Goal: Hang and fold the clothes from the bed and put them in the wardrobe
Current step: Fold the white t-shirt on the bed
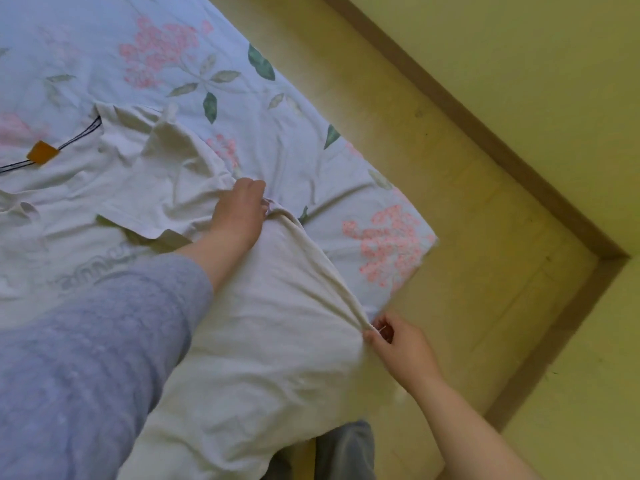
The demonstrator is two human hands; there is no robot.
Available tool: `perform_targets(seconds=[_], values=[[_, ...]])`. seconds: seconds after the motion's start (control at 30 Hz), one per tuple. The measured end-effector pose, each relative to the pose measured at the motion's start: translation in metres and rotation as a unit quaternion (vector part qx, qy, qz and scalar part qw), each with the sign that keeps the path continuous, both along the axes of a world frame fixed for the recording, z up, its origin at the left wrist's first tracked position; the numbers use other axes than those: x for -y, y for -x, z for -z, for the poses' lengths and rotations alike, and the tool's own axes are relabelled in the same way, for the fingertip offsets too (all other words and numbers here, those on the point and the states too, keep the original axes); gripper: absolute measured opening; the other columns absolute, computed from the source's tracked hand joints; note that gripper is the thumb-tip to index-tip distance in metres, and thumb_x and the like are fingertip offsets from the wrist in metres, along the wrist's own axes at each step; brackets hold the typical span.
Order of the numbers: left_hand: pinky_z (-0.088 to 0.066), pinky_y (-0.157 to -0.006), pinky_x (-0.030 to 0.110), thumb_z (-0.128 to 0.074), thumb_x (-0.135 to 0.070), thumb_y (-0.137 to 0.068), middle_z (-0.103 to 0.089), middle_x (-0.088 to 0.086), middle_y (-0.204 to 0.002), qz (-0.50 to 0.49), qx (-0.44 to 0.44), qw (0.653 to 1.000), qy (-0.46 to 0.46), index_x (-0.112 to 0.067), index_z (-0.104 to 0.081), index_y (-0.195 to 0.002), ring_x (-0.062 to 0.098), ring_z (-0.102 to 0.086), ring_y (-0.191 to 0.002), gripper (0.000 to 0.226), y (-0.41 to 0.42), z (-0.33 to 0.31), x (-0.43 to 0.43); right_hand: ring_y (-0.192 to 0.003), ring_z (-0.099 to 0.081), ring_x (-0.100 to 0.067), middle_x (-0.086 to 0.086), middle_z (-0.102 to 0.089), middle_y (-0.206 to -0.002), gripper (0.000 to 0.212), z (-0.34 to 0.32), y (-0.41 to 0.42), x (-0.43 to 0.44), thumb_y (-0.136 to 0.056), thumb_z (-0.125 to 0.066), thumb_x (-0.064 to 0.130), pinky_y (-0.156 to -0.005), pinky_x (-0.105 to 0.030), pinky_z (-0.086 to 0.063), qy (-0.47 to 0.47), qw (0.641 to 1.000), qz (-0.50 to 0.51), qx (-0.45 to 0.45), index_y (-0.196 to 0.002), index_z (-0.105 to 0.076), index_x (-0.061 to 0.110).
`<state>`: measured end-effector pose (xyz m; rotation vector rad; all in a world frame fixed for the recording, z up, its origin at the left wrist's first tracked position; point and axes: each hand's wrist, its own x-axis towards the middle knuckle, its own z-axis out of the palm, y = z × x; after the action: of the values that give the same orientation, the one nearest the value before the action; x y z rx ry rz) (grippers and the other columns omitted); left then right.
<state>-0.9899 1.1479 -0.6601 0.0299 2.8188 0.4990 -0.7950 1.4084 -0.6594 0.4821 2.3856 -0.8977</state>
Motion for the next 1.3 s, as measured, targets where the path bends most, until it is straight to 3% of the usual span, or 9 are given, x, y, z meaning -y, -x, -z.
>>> perform_targets(seconds=[0.17, 0.3, 0.53, 0.63, 0.7, 0.9, 1.03, 1.17, 1.3], values=[[-0.032, -0.108, 0.038, -0.053, -0.009, -0.094, -0.043, 0.016, -0.140, 0.012, -0.022, 0.996, -0.088, -0.004, -0.048, -0.133, 0.033, -0.042, -0.128, 0.040, -0.051, -0.005, -0.009, -0.066, -0.053, -0.012, 0.009, -0.057, -0.075, 0.013, -0.012, -0.013, 0.010, -0.083, -0.062, 0.029, -0.051, -0.027, -0.033, -0.086, 0.991, 0.044, -0.097, -0.077, -0.051, 0.026], [-0.036, -0.102, 0.039, -0.052, -0.008, -0.094, -0.051, 0.016, -0.131, 0.004, -0.012, 0.997, -0.074, -0.002, -0.056, -0.124, 0.034, -0.047, -0.122, 0.031, -0.081, -0.014, 0.025, -0.070, -0.053, -0.007, 0.010, -0.058, -0.081, 0.004, -0.027, 0.005, 0.047, -0.086, -0.058, 0.022, -0.057, -0.025, -0.038, -0.017, 0.995, 0.027, -0.099, -0.087, -0.056, 0.025], [-0.041, -0.095, 0.036, -0.052, -0.020, -0.097, -0.057, 0.006, -0.124, -0.118, 0.014, 0.991, -0.066, -0.011, -0.060, -0.120, 0.025, -0.053, -0.117, 0.025, -0.122, -0.047, 0.112, -0.074, -0.055, -0.004, 0.013, -0.057, -0.086, 0.018, -0.071, 0.069, 0.119, -0.087, -0.057, 0.018, -0.064, -0.023, -0.041, 0.025, 0.991, -0.067, -0.110, -0.105, -0.061, 0.021], [-0.042, -0.097, 0.036, -0.052, -0.021, -0.098, -0.056, 0.007, -0.128, -0.165, 0.022, 0.984, -0.059, -0.011, -0.058, -0.123, 0.025, -0.053, -0.117, 0.028, -0.134, -0.058, 0.163, -0.074, -0.053, 0.003, 0.015, -0.060, -0.089, 0.018, -0.083, 0.093, 0.160, -0.089, -0.057, 0.024, -0.057, -0.010, -0.034, 0.020, 0.986, -0.116, -0.119, -0.106, -0.060, 0.025], [-0.043, -0.096, 0.036, -0.053, -0.021, -0.098, -0.055, 0.008, -0.129, -0.196, 0.020, 0.979, -0.056, -0.011, -0.057, -0.124, 0.026, -0.053, -0.117, 0.029, -0.139, -0.063, 0.195, -0.082, -0.055, 0.003, 0.013, -0.062, -0.101, 0.019, -0.089, 0.110, 0.186, -0.091, -0.056, 0.026, -0.064, -0.006, -0.038, 0.014, 0.982, -0.140, -0.123, -0.110, -0.059, 0.026], [-0.040, -0.099, 0.038, -0.054, -0.013, -0.095, -0.050, 0.011, -0.136, -0.282, 0.008, 0.959, -0.039, -0.010, -0.052, -0.132, 0.030, -0.050, -0.121, 0.037, -0.129, -0.052, 0.274, -0.130, -0.043, -0.026, -0.008, -0.044, -0.142, 0.042, -0.077, 0.192, 0.255, -0.095, -0.060, 0.025, -0.108, -0.039, -0.037, -0.052, 0.954, -0.229, -0.189, -0.135, -0.052, 0.015], [-0.041, -0.098, 0.040, -0.055, -0.005, -0.092, -0.046, 0.013, -0.137, -0.310, -0.003, 0.950, -0.021, -0.009, -0.051, -0.133, 0.033, -0.048, -0.121, 0.041, -0.104, -0.036, 0.312, -0.146, -0.020, -0.032, -0.011, -0.021, -0.157, 0.058, -0.055, 0.254, 0.291, -0.092, -0.064, 0.018, -0.106, -0.045, -0.039, -0.097, 0.920, -0.318, -0.207, -0.145, -0.041, 0.019], [-0.047, -0.089, 0.044, -0.065, -0.006, -0.087, -0.048, 0.015, -0.125, -0.326, -0.020, 0.945, -0.002, -0.007, -0.053, -0.130, 0.035, -0.057, -0.104, 0.045, -0.078, -0.019, 0.339, -0.117, -0.046, -0.032, -0.011, -0.043, -0.132, 0.026, -0.029, 0.300, 0.302, -0.088, -0.056, 0.009, -0.076, -0.034, -0.044, -0.131, 0.920, -0.311, -0.200, -0.114, -0.060, 0.011], [-0.044, -0.088, 0.044, -0.081, -0.023, -0.075, -0.046, 0.016, -0.127, -0.330, -0.023, 0.943, 0.044, -0.010, -0.051, -0.130, 0.037, -0.052, -0.108, 0.064, -0.055, -0.005, 0.352, -0.083, -0.049, -0.024, -0.009, -0.058, -0.105, 0.013, -0.020, 0.336, 0.293, -0.091, -0.047, 0.006, -0.069, -0.032, -0.036, -0.102, 0.933, -0.241, -0.245, -0.095, -0.059, 0.009]])
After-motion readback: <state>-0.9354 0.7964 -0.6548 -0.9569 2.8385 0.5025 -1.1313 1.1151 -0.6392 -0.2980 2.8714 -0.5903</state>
